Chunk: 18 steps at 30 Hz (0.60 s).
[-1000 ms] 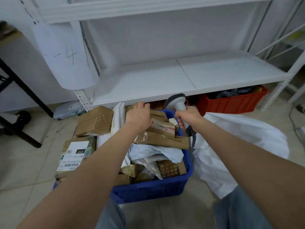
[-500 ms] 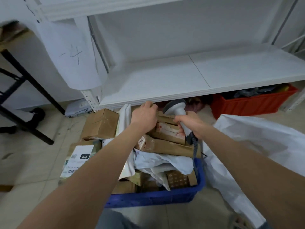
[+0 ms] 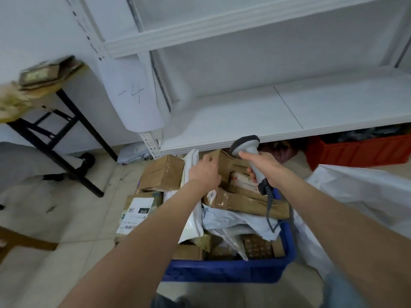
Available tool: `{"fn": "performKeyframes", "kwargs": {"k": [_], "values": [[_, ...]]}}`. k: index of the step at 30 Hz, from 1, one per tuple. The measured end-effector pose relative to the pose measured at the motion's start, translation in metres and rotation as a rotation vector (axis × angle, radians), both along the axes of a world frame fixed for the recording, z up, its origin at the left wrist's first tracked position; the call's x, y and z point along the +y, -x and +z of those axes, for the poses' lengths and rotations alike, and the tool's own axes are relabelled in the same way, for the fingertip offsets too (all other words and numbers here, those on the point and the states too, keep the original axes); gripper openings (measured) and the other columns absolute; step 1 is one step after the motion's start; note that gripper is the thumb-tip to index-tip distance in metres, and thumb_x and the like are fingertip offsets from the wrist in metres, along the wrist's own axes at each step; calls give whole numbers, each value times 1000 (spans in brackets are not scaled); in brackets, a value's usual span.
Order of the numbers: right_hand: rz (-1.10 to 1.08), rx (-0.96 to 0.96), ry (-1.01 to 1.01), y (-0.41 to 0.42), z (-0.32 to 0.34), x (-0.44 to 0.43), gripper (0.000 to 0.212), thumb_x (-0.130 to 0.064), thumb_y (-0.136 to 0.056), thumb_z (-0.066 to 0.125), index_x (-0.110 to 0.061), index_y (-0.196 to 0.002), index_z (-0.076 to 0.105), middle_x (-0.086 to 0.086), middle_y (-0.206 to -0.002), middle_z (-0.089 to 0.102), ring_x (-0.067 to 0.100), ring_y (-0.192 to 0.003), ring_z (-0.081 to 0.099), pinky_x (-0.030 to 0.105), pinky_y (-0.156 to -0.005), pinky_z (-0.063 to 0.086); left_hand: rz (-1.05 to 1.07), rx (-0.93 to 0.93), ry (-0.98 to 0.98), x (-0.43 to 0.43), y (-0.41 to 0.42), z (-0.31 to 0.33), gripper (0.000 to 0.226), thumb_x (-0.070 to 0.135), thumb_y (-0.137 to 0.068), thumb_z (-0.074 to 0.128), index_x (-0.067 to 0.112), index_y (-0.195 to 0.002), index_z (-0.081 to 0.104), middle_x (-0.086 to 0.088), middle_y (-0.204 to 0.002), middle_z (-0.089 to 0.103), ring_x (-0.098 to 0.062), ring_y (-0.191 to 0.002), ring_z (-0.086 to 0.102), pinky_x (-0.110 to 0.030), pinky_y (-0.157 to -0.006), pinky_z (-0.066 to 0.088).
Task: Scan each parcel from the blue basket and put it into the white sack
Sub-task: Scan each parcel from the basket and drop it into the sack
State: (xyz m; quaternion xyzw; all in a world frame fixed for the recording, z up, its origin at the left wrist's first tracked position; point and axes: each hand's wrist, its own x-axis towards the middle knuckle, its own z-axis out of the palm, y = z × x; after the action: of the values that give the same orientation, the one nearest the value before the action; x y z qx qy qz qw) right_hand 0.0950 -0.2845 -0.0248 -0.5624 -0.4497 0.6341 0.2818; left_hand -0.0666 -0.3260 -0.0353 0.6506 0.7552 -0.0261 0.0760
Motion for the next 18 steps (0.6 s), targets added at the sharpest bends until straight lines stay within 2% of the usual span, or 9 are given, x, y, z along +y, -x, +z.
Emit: {"fn": "performKeyframes", "kwargs": {"k": [5,9,11,14,18], "values": [[51,-50,-33,23,12,-49,15,-13,-87,66,-4,-82,55,7,-58,47,16,-43,41,25,-45,40,54,-18,-42,-66,26,-4,47,26,-94,49,16,-139,40,-7,-138,39,-29,-120,50,-43,-85,48],[94,-99,-101,58,29,-78,11,-3,-85,60,-5,-76,54,7,-59,48,16,-45,42,26,-46,41,181,-162,-117,-95,69,4,46,24,-92,50,12,-136,41,-11,-136,41,-32,-115,52,-40,-79,46],[114,-104,-115,81,35,-83,11,-2,-85,59,-6,-76,54,7,-59,48,16,-45,42,26,-48,41,261,-237,-149,-101,92,6,53,27,-88,57,11,-136,41,-12,-136,41,-32,-116,52,-41,-83,47],[112,-105,-122,116,34,-74,7,-2,-83,60,-6,-80,56,6,-58,50,16,-43,43,24,-47,42,362,-312,-131,-96,124,2,76,35,-83,68,9,-144,30,-13,-142,35,-31,-121,50,-41,-89,46],[64,-92,-94,151,21,-47,6,-2,-83,61,-4,-80,57,7,-58,52,16,-44,46,26,-50,44,482,-464,-176,-63,151,-10,86,39,-81,70,10,-147,24,-16,-147,28,-34,-124,48,-44,-97,47]]}}
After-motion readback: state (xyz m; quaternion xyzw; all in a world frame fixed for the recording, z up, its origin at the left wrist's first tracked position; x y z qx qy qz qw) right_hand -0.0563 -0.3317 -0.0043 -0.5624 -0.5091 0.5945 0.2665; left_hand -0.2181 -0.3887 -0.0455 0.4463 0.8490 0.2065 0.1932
